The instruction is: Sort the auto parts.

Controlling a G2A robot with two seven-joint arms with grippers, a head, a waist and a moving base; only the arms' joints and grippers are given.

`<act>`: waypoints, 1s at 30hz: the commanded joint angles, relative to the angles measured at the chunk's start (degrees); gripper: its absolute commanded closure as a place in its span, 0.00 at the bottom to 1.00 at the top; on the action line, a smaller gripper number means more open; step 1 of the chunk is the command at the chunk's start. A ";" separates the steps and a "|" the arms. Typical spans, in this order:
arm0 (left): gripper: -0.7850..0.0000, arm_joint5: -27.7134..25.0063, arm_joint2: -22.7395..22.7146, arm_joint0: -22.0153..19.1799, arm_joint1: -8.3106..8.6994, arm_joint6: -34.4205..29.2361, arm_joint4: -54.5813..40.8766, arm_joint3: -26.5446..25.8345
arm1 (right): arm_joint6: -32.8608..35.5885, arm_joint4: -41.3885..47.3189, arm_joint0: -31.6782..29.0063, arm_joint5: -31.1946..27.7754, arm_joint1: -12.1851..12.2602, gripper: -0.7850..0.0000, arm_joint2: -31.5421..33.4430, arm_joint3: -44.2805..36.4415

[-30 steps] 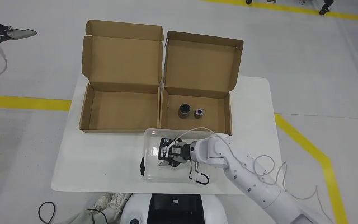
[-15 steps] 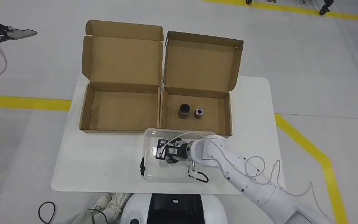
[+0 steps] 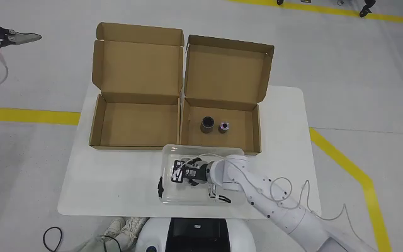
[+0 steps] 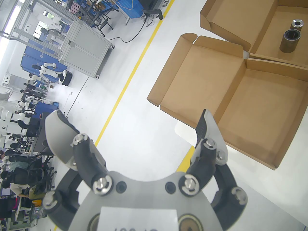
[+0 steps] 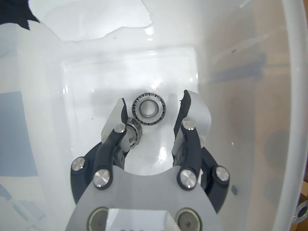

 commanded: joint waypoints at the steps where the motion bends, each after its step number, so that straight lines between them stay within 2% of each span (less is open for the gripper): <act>1: 0.00 0.00 0.00 0.00 0.00 0.00 0.00 0.00 | 0.01 -0.20 0.04 0.05 -0.11 0.52 -0.09 0.05; 8: 0.00 0.00 0.00 0.00 0.00 0.00 0.00 0.00 | 0.80 -0.86 0.22 -0.13 -0.57 0.58 -0.56 0.12; 12: 0.00 0.00 0.00 0.00 0.00 0.00 0.00 0.00 | 1.47 -1.16 0.84 -0.65 -1.13 0.69 -1.45 0.62; 14: 0.00 0.00 0.00 0.00 0.00 0.00 0.00 0.00 | 1.81 -1.31 1.13 -0.20 -1.41 0.80 -1.67 0.86; 16: 0.00 0.00 0.00 0.00 0.00 0.00 0.00 0.00 | 1.83 -1.41 1.27 0.20 -1.61 0.87 -1.70 0.85; 22: 0.00 0.00 0.00 0.00 0.00 0.00 0.00 0.00 | 0.14 -2.86 0.53 1.66 -1.32 1.00 -0.16 -1.23; 30: 0.00 0.00 0.00 0.00 0.00 0.00 0.00 0.00 | -6.34 -2.38 -2.87 -0.25 0.47 1.00 4.93 -7.17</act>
